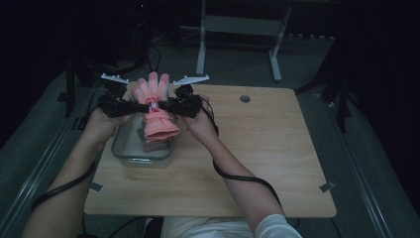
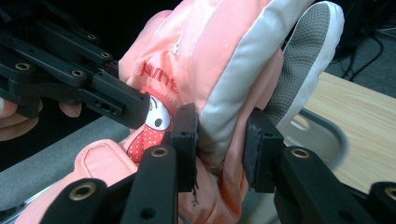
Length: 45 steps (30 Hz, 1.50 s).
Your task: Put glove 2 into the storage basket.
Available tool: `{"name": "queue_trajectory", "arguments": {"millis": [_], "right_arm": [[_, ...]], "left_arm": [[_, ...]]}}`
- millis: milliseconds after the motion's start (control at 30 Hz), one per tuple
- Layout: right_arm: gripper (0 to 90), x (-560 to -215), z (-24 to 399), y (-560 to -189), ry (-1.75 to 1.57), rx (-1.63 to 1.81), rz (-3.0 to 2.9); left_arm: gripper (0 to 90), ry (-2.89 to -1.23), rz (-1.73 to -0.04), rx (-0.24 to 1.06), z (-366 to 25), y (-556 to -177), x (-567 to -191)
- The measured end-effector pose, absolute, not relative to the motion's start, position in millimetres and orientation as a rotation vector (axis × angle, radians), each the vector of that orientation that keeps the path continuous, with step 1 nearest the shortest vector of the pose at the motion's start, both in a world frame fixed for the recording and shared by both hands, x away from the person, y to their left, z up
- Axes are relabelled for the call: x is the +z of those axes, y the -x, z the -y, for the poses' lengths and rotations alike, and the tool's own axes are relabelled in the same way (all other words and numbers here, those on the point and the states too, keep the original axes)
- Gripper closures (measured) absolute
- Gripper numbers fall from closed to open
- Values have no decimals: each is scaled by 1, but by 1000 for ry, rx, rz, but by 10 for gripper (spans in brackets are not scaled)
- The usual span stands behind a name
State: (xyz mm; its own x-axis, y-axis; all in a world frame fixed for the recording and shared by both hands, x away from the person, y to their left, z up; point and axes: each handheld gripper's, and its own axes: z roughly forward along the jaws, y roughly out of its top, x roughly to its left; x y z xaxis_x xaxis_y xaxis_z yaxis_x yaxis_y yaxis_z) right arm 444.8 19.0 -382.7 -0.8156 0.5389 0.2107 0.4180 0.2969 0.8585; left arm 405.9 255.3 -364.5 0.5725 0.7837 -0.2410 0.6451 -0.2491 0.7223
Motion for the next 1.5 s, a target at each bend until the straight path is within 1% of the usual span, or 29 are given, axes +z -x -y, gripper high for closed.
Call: {"name": "queue_trajectory", "arguments": {"millis": [267, 600, 667, 900, 1233, 1433, 1500], "right_arm": [[688, -393, -44, -453, -898, 1534, -2471], [689, -416, -58, -464, -938, 1530, -2487], [688, -425, -63, -467, -946, 1520, -2505], [688, -449, -68, -472, -991, 1472, -2544], [682, -480, -65, -477, -1063, 1400, -2603], [674, -486, -64, -481, -1080, 1382, -2611], [672, -489, -64, -483, -1098, 1347, -2613]], "left_arm": [[792, -1968, -1192, 212, -275, -410, -378], [792, -1949, -1250, 183, -286, -419, -401], [792, -1950, -1272, 170, -289, -422, -410], [791, -1956, -1316, 135, -290, -427, -433], [789, -1976, -1377, 75, -283, -434, -466], [783, -1982, -1392, 93, -280, -436, -471], [777, -2003, -1417, 108, -273, -439, -475]]}}
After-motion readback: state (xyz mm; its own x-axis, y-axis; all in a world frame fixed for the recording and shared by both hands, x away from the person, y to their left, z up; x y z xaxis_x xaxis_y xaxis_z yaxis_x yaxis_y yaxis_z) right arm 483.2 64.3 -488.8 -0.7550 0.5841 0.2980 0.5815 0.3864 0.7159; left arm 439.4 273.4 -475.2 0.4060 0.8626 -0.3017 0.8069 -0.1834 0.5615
